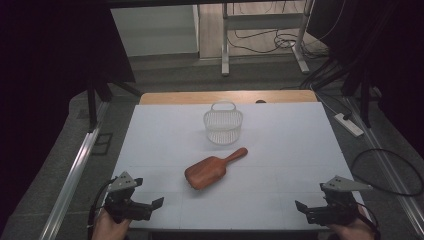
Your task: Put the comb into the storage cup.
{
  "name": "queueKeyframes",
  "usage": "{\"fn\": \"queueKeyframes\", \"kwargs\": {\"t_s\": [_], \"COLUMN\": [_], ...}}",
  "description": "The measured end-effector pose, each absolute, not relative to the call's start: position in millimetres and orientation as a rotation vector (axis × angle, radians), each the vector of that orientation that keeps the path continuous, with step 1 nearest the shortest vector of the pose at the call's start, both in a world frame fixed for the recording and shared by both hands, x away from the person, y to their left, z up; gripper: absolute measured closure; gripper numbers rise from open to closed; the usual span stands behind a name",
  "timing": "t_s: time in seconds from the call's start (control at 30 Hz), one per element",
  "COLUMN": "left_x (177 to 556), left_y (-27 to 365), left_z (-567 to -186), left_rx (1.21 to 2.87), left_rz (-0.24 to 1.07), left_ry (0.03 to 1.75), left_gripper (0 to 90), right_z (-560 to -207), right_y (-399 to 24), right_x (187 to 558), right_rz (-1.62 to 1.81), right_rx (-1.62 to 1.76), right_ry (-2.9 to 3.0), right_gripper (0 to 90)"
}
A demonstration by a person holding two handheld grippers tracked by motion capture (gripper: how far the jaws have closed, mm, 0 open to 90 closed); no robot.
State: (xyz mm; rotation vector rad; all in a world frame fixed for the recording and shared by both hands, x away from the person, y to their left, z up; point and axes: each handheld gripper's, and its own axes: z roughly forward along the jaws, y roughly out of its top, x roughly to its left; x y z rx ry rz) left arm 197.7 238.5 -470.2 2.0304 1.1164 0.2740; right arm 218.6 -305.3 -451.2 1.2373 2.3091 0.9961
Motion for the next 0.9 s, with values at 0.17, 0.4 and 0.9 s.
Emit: {"fn": "queueKeyframes", "kwargs": {"t_s": [0.17, 0.4, 0.9], "left_x": [203, 212, 233], "left_y": [235, 229, 213], "left_z": [-471, -469, -464], "left_rx": [2.043, 2.057, 2.092], "left_rz": [0.26, 0.245, 0.233], "left_ry": [1.111, 1.102, 1.088], "left_gripper": [0.0, 0.0, 0.0], "right_z": [-451, -451, -452], "right_y": [-305, -305, -305], "right_x": [218, 219, 219], "right_rz": [0.998, 0.996, 0.995], "right_rx": [1.233, 1.227, 1.224], "right_ry": [2.311, 2.317, 2.322], "right_gripper": [0.0, 0.0, 0.0]}}
